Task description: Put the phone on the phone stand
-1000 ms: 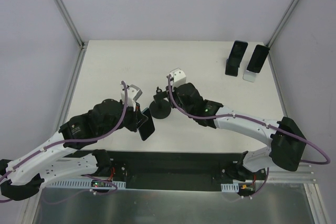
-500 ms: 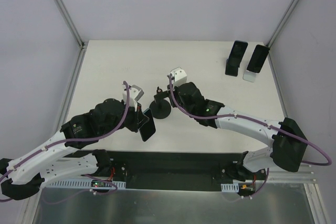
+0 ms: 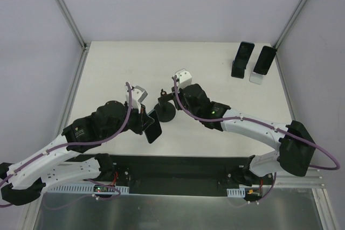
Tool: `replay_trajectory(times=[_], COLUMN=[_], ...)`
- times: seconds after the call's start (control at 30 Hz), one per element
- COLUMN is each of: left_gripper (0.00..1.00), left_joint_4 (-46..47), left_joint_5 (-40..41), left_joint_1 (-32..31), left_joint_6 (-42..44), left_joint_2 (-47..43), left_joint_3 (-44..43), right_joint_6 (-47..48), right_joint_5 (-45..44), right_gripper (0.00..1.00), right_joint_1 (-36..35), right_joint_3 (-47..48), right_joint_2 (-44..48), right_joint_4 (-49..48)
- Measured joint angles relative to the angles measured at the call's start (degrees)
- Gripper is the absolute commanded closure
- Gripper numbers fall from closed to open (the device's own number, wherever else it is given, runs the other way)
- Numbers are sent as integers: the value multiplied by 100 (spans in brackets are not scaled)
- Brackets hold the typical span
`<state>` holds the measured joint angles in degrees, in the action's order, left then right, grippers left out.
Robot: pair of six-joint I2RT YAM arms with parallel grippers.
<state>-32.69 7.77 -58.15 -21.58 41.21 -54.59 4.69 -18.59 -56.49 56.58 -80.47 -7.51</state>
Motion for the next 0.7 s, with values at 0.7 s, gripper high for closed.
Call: replay_trajectory(times=[0.7], left_gripper=[100], left_joint_4=[732], left_joint_5=[59], left_joint_1=[0], left_joint_6=[114], left_joint_2=[-157], left_joint_3=[-52], right_joint_6=[-11], right_joint_5=[94], right_gripper=[75], right_joint_1=[81], right_joint_3=[-122], right_joint_2=[2], right_joint_4=[-127])
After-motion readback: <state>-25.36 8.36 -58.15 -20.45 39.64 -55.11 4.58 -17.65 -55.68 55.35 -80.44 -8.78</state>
